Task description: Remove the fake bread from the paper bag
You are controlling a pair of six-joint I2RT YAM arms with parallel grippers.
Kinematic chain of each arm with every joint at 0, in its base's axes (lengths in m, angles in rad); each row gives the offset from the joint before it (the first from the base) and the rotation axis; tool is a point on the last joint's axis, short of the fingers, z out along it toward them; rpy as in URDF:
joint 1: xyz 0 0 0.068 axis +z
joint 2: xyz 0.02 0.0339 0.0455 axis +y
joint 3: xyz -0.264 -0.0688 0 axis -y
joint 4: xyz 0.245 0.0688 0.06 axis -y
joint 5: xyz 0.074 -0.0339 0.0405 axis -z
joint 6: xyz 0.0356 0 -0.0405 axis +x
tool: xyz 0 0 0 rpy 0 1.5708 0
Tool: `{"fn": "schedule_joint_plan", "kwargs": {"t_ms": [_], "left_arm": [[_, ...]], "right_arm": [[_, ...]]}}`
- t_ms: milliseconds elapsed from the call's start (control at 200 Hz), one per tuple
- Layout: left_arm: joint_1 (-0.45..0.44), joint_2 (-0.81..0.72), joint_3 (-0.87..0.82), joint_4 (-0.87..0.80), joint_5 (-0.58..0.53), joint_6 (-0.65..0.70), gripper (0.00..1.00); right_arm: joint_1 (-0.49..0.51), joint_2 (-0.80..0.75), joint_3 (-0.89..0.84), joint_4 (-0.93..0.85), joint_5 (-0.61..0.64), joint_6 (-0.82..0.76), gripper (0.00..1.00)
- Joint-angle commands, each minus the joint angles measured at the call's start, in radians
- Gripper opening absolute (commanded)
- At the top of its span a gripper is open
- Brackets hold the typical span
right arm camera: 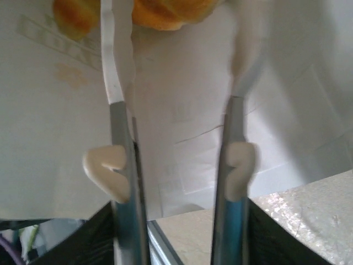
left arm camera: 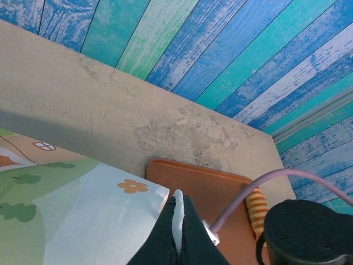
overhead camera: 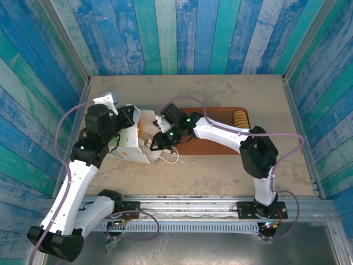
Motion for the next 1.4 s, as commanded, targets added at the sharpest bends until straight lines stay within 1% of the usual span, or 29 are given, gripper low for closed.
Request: {"fn": "schedule_joint_plan", "kwargs": {"t_ms": [0,35,85,140,270,471,516,596,721,776,862,947,1132,1202,1307,1397], "left_arm": [[-0.001,-0.015,0.034,-0.001,-0.029,0.043,0.00],[-0.001,-0.014,0.054,-0.035,-0.056,0.063,0.00],[-0.001,-0.016,0.075,-0.072,-0.094,0.089,0.00],[-0.001,-0.019,0.084,-0.091,-0.107,0.115,0.00],[-0.001,-0.012,0.091,-0.114,-0.110,0.131,0.00],[-0.002,0.003,0.076,-0.087,-0.075,0.106,0.00],[-0.001,0.005,0.073,-0.080,-0.065,0.099,0.00],[-0.001,0.012,0.069,-0.073,-0.051,0.090,0.00],[-0.001,0.015,0.067,-0.068,-0.033,0.079,0.00],[-0.002,0.015,0.065,-0.067,-0.028,0.076,0.00],[-0.002,0.015,0.065,-0.064,-0.020,0.072,0.00],[-0.001,0.015,0.065,-0.061,-0.015,0.072,0.00],[-0.001,0.020,0.065,-0.057,-0.005,0.075,0.00],[-0.001,0.020,0.063,-0.055,-0.004,0.075,0.00],[-0.001,0.018,0.058,-0.052,-0.005,0.073,0.00],[-0.001,0.016,0.053,-0.051,-0.016,0.071,0.00]], "right_arm": [[0.025,-0.018,0.049,-0.107,0.083,-0.069,0.45],[0.031,-0.032,0.053,-0.131,0.124,-0.092,0.44],[0.033,-0.059,0.045,-0.157,0.176,-0.121,0.40],[0.033,-0.089,0.026,-0.176,0.221,-0.152,0.39],[0.033,-0.156,-0.015,-0.228,0.310,-0.216,0.38],[0.033,-0.191,-0.043,-0.283,0.372,-0.278,0.39],[0.033,-0.190,-0.038,-0.285,0.356,-0.280,0.41],[0.033,-0.193,-0.034,-0.259,0.282,-0.261,0.44],[0.033,-0.197,-0.065,-0.122,0.122,-0.169,0.47],[0.032,-0.190,-0.076,-0.057,0.067,-0.117,0.50],[0.033,-0.165,-0.079,0.009,0.053,-0.029,0.56],[0.033,-0.122,-0.067,0.041,0.039,0.015,0.61],[0.033,-0.007,-0.003,0.037,-0.018,0.048,0.62],[0.033,0.011,0.011,0.032,-0.020,0.046,0.61],[0.034,-0.015,0.003,0.056,-0.031,0.017,0.50],[0.034,-0.075,-0.016,0.043,0.037,-0.027,0.41]]}}
